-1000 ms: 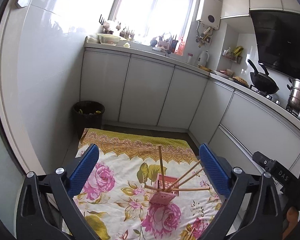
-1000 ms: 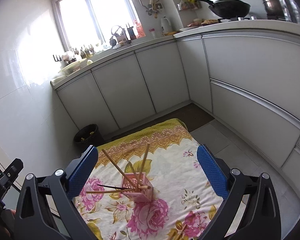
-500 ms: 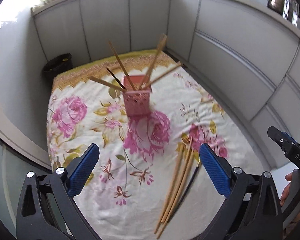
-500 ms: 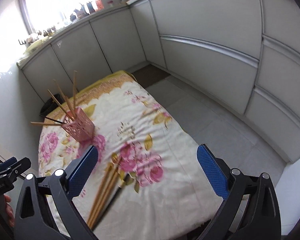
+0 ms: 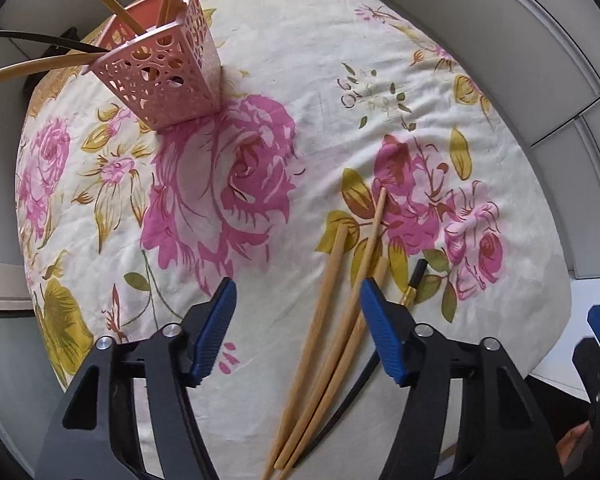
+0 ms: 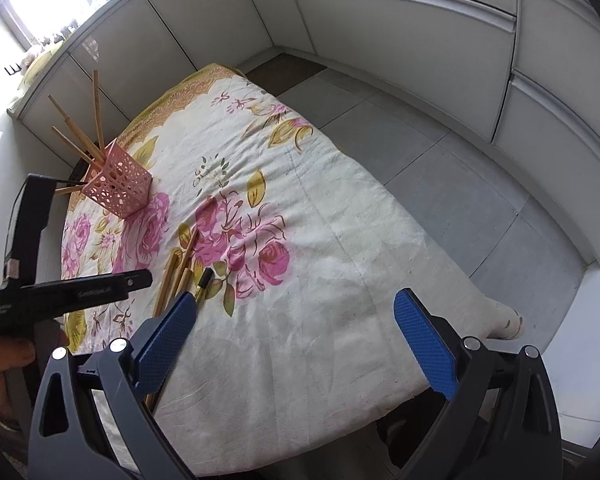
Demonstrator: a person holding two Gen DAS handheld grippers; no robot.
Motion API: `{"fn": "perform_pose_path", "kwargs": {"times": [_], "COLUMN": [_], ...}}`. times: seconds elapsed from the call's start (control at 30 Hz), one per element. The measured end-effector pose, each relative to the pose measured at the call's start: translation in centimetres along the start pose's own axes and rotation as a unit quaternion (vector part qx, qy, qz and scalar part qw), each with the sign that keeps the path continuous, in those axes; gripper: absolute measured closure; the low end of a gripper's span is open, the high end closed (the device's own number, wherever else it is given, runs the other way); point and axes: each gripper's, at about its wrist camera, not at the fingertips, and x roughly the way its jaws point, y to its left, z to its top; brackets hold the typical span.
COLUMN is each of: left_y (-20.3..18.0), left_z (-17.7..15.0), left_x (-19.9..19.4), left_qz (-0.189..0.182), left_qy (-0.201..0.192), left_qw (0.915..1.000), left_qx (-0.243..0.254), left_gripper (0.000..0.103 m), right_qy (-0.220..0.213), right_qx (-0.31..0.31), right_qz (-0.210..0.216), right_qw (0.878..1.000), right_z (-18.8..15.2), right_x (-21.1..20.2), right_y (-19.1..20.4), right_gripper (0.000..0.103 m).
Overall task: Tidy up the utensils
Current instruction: 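Lower the left gripper to the pile and close on a chopstick while the right gripper approaches the pile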
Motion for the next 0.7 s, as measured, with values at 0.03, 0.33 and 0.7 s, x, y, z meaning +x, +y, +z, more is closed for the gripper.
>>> {"fn": "perform_pose_path", "kwargs": {"times": [0.03, 0.33, 0.7], "left_y": [0.0, -0.3, -1.5], "left_z": [0.3, 1.7, 1.2], "left_x": [0.4, 1.9, 3.2], "left_qz": [-0.004, -0.027, -0.024], "left_qy": [0.005, 0.018, 0.008], "left_qw": [1.0, 0.9995, 0.9994], "left_qx": [-0.002, -0.008, 0.024], "left_gripper": [0.05, 0.073, 0.096], "right_qy": [0.003, 0.036, 0.079], "right_qx": [0.002, 0.022, 0.051], "right_qz": [0.003, 0.026, 0.044], "right_qw": [1.0, 0.999, 0.995], "right_z": [0.0, 0.1, 0.6], "right_x": [0.1, 1.0, 2.8], "right_y": [-0.1, -0.3, 0.7], "right_gripper": [0.007, 0.007, 0.007]}}
